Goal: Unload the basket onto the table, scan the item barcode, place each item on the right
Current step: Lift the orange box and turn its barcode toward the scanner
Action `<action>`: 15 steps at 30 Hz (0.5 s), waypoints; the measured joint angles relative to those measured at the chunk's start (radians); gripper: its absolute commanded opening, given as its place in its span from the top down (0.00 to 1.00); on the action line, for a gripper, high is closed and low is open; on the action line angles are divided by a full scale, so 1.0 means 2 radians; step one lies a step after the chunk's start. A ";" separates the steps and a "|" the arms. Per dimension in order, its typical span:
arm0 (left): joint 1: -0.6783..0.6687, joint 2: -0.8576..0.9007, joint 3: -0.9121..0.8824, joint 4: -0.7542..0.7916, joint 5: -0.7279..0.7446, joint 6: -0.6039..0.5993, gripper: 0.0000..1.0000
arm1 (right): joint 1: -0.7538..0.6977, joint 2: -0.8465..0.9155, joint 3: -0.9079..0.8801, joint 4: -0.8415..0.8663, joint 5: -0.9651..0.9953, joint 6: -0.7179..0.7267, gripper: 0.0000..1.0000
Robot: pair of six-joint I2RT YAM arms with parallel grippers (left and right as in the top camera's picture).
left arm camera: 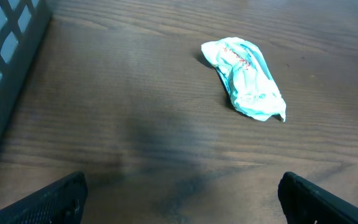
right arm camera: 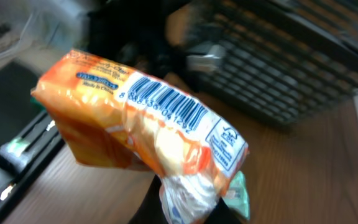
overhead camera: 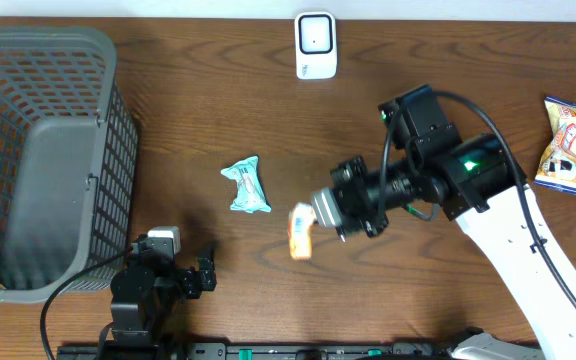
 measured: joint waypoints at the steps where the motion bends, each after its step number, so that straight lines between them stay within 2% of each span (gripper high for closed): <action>1: 0.000 0.000 0.000 0.000 0.000 0.000 0.02 | 0.000 0.001 0.000 0.025 0.005 0.046 0.98; 5: 0.000 0.000 0.000 0.000 0.000 0.000 0.02 | 0.000 0.012 0.000 0.131 0.059 0.307 0.99; 8: 0.000 0.000 0.000 0.000 0.000 0.000 0.02 | 0.000 0.033 0.000 0.155 0.132 0.521 0.99; 11: 0.000 0.000 0.000 0.000 0.000 0.000 0.02 | 0.000 0.059 0.000 0.156 0.181 0.670 0.99; 15: 0.000 0.000 0.000 0.000 0.000 0.000 0.02 | 0.006 0.085 -0.001 0.160 0.206 0.778 0.99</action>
